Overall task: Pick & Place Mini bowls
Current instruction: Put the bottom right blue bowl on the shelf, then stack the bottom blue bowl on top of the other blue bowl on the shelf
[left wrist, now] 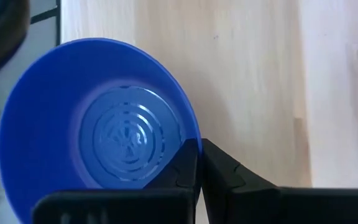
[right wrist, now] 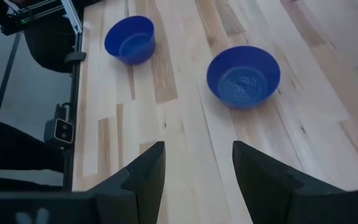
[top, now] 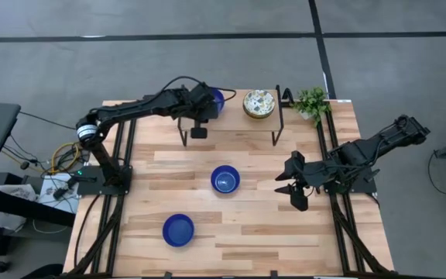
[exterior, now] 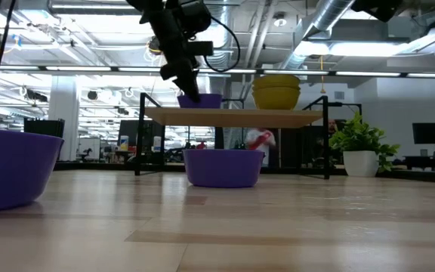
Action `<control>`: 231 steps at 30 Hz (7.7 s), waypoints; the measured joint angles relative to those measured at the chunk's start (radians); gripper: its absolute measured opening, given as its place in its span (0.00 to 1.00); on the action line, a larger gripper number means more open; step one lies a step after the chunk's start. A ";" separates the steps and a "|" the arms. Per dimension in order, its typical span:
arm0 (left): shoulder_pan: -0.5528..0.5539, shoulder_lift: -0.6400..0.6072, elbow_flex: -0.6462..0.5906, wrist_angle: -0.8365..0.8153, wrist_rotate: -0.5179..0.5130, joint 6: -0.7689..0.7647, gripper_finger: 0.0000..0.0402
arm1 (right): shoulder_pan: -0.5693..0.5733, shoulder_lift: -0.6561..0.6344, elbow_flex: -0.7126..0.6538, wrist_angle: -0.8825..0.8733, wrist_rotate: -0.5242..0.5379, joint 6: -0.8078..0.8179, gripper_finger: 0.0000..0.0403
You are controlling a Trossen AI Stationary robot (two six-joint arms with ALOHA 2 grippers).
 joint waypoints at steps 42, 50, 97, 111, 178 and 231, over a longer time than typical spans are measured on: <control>-0.327 -0.432 -0.003 0.030 -0.045 -0.581 0.23 | -0.041 0.000 0.001 -0.002 -0.026 0.000 0.44; -0.415 -0.535 -0.003 0.017 -0.045 -0.686 0.23 | -0.041 0.000 0.001 -0.002 -0.026 0.000 0.44; -0.438 -0.505 -0.004 0.019 -0.045 -0.694 0.23 | -0.041 0.000 0.001 0.006 -0.026 0.000 0.44; -0.445 -0.505 -0.003 0.022 -0.023 -0.748 0.23 | -0.042 0.000 0.001 0.052 -0.025 0.001 0.44; -1.182 -0.135 -0.356 -0.257 0.024 -1.786 0.23 | -0.087 -0.026 0.000 0.024 0.000 -0.175 0.44; -1.254 -0.016 -0.355 0.051 0.043 -1.728 0.67 | 0.041 -0.597 -0.774 0.888 0.085 -0.156 0.44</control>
